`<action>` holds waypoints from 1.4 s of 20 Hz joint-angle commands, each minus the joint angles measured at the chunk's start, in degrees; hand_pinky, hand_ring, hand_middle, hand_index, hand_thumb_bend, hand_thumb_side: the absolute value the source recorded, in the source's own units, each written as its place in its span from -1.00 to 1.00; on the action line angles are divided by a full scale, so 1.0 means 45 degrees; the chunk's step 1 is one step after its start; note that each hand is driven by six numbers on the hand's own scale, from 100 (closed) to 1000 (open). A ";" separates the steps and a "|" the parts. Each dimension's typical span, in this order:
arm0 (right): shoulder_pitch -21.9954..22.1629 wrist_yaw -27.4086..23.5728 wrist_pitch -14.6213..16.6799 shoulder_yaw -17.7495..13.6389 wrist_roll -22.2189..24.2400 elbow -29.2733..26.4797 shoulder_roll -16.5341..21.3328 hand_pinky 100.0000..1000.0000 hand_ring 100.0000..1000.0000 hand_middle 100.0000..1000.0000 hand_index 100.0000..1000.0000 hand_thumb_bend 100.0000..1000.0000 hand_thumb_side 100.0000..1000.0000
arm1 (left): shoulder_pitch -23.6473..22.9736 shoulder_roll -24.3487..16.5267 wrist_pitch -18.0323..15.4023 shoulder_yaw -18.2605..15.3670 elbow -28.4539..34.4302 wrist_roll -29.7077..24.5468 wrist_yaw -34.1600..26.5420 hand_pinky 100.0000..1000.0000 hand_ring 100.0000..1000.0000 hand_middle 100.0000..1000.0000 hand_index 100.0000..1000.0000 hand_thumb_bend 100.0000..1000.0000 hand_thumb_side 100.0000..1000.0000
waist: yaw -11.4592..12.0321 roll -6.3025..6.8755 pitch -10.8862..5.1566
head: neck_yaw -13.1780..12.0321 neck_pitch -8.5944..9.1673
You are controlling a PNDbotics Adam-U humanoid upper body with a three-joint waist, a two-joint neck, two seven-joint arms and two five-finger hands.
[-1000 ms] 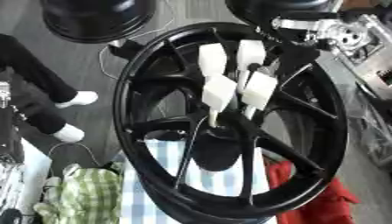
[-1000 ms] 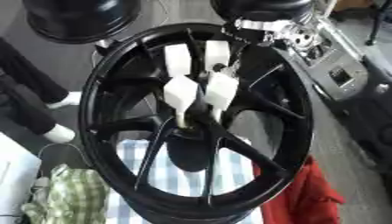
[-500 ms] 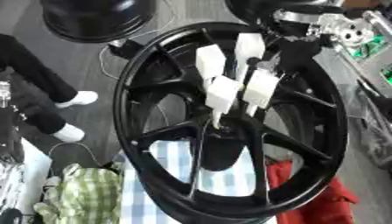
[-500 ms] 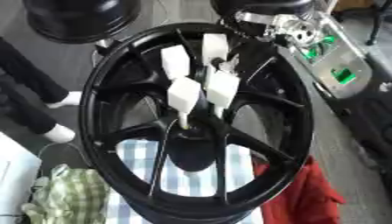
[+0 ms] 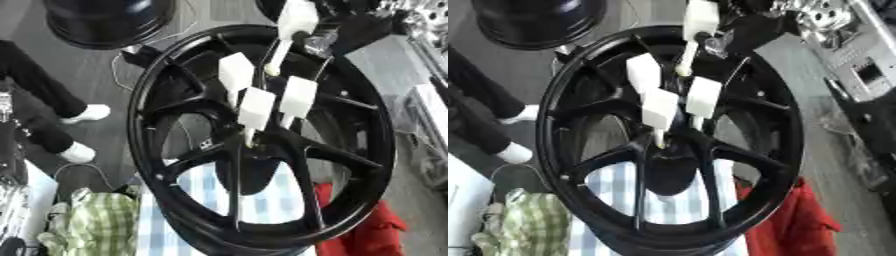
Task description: Pull the pin out of the wheel hub.
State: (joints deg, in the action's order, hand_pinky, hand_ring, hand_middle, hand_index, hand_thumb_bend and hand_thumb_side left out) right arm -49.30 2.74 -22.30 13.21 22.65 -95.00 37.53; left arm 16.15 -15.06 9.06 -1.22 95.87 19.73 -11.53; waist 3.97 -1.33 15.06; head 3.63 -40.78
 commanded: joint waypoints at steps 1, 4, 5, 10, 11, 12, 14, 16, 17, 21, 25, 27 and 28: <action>-0.0062 -0.0720 -0.0256 -0.0873 -0.0625 -0.0731 0.0554 0.60 0.26 -0.18 -0.12 -1.00 -0.97 | 0.0101 -0.0252 -0.0021 -0.0074 0.0267 0.0034 0.0023 0.42 0.41 0.28 0.39 -0.79 0.58 | -0.0034 0.0036 -0.0197 | -0.0053 -0.0043; 0.0244 -0.1473 -0.0452 -0.1722 -0.1520 -0.1300 0.0778 0.61 0.26 -0.17 -0.12 -1.00 -0.98 | 0.0091 -0.0265 -0.0029 -0.0105 0.0271 0.0059 0.0021 0.42 0.41 0.28 0.39 -0.79 0.58 | -0.0092 0.0051 -0.0196 | -0.0104 -0.0082; 0.0402 -0.1760 -0.0484 -0.2039 -0.1881 -0.1534 0.0908 0.61 0.26 -0.17 -0.12 -1.00 -1.00 | 0.0091 -0.0277 -0.0034 -0.0120 0.0274 0.0077 0.0023 0.42 0.41 0.28 0.39 -0.79 0.57 | -0.0117 0.0058 -0.0200 | -0.0129 -0.0106; 0.1727 -0.2908 -0.0437 -0.3500 -0.3785 -0.2676 0.2078 0.60 0.25 -0.18 -0.12 -1.00 -1.00 | 0.0062 -0.0406 -0.0072 -0.0265 0.0315 0.0248 0.0053 0.42 0.41 0.28 0.39 -0.79 0.56 | -0.0318 0.0100 -0.0241 | -0.0343 -0.0240; 0.2246 -0.3108 -0.0373 -0.3909 -0.4283 -0.2897 0.2428 0.60 0.25 -0.18 -0.12 -1.00 -1.00 | 0.0034 -0.0451 -0.0079 -0.0318 0.0323 0.0312 0.0058 0.42 0.41 0.28 0.39 -0.79 0.56 | -0.0400 0.0121 -0.0255 | -0.0411 -0.0267; 0.2632 -0.3313 -0.0324 -0.4176 -0.4675 -0.3100 0.2658 0.60 0.25 -0.18 -0.12 -1.00 -1.00 | 0.0022 -0.0475 -0.0081 -0.0340 0.0331 0.0353 0.0056 0.42 0.41 0.28 0.39 -0.79 0.56 | -0.0430 0.0131 -0.0262 | -0.0431 -0.0280; 0.3901 -0.3501 -0.0204 -0.4926 -0.5588 -0.3400 0.3172 0.60 0.25 -0.18 -0.13 -1.00 -1.00 | -0.0029 -0.0555 -0.0097 -0.0428 0.0352 0.0451 0.0065 0.42 0.41 0.28 0.39 -0.80 0.56 | -0.0595 0.0192 -0.0284 | -0.0580 -0.0334; 0.5343 -0.3584 -0.0067 -0.5614 -0.6404 -0.3652 0.3432 0.60 0.25 -0.18 -0.13 -1.00 -1.00 | -0.0073 -0.0631 -0.0113 -0.0511 0.0378 0.0545 0.0073 0.42 0.41 0.28 0.39 -0.79 0.55 | -0.0728 0.0248 -0.0319 | -0.0709 -0.0436; 0.6079 -0.3572 -0.0017 -0.5933 -0.6748 -0.3727 0.3429 0.60 0.25 -0.18 -0.12 -1.00 -1.00 | -0.0095 -0.0657 -0.0123 -0.0571 0.0390 0.0614 0.0075 0.42 0.41 0.28 0.39 -0.79 0.54 | -0.0805 0.0282 -0.0342 | -0.0802 -0.0504; 0.8565 -0.2966 0.0076 -0.6980 -0.7728 -0.3902 0.2882 0.60 0.25 -0.18 -0.12 -1.00 -1.00 | -0.0183 -0.0742 -0.0180 -0.0736 0.0459 0.0882 0.0084 0.42 0.41 0.28 0.39 -0.79 0.53 | -0.1031 0.0398 -0.0449 | -0.1106 -0.0717; 1.0392 -0.1891 -0.0034 -0.7605 -0.8132 -0.3735 0.1938 0.60 0.26 -0.17 -0.11 -1.00 -1.00 | -0.0225 -0.0747 -0.0206 -0.0798 0.0508 0.0979 0.0085 0.42 0.41 0.28 0.39 -0.79 0.53 | -0.1123 0.0444 -0.0512 | -0.1204 -0.0718; 1.1165 -0.1262 -0.0153 -0.7720 -0.8066 -0.3446 0.1373 0.61 0.29 -0.11 -0.05 -1.00 -1.00 | -0.0255 -0.0760 -0.0206 -0.0817 0.0511 0.1001 0.0090 0.42 0.41 0.28 0.39 -0.79 0.53 | -0.1155 0.0434 -0.0541 | -0.1200 -0.0676; 1.1429 -0.0917 -0.0187 -0.7746 -0.7943 -0.3266 0.1131 0.61 0.33 -0.04 0.03 -1.00 -1.00 | -0.0257 -0.0757 -0.0202 -0.0816 0.0506 0.1003 0.0091 0.42 0.41 0.28 0.39 -0.79 0.53 | -0.1156 0.0429 -0.0554 | -0.1190 -0.0646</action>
State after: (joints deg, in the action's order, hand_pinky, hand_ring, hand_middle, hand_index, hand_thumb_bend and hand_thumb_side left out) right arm 2.17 -3.16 -22.94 -20.35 -13.10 -109.89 42.45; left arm 14.63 -16.69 8.22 -4.23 96.85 23.98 -11.38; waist -1.15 0.81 13.69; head -1.45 -43.74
